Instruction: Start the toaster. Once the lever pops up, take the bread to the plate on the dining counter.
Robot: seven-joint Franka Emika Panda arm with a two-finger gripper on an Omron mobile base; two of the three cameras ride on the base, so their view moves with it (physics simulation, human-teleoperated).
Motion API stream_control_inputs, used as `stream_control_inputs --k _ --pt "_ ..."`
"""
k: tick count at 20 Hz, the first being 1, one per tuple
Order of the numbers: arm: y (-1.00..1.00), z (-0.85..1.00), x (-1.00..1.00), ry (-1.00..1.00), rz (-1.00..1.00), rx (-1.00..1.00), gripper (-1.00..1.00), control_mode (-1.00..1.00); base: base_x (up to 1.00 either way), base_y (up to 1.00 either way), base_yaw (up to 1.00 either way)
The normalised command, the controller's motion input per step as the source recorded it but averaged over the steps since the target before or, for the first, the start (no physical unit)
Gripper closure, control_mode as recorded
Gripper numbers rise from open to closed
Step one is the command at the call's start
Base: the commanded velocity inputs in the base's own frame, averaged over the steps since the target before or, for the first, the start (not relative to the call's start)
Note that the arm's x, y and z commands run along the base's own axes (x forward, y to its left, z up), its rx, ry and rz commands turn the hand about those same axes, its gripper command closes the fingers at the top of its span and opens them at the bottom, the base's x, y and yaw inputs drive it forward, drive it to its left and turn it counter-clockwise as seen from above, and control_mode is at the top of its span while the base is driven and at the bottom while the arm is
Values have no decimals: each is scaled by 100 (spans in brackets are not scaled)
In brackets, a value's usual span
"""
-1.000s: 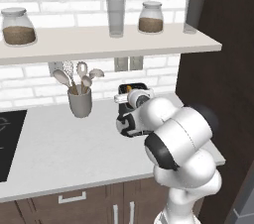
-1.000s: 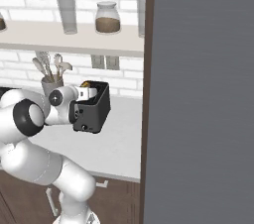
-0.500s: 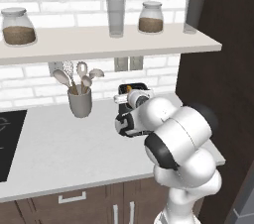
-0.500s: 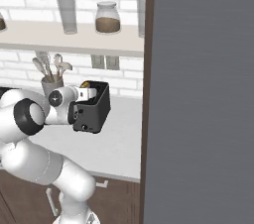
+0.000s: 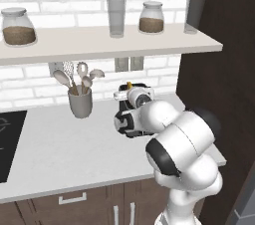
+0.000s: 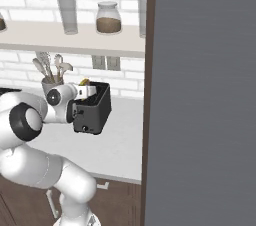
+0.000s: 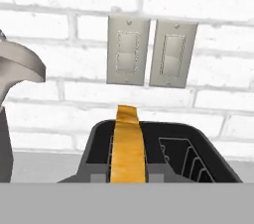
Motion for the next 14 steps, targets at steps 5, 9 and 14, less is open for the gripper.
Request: stream_control_inputs --k 5,9,14 --pt "0 51 0 0 0 3 100 -100 0 0 0" --pt "0 41 -8 0 0 5 100 -100 0 0 0" --pt "-1 36 -18 0 0 7 100 -100 0 0 0"
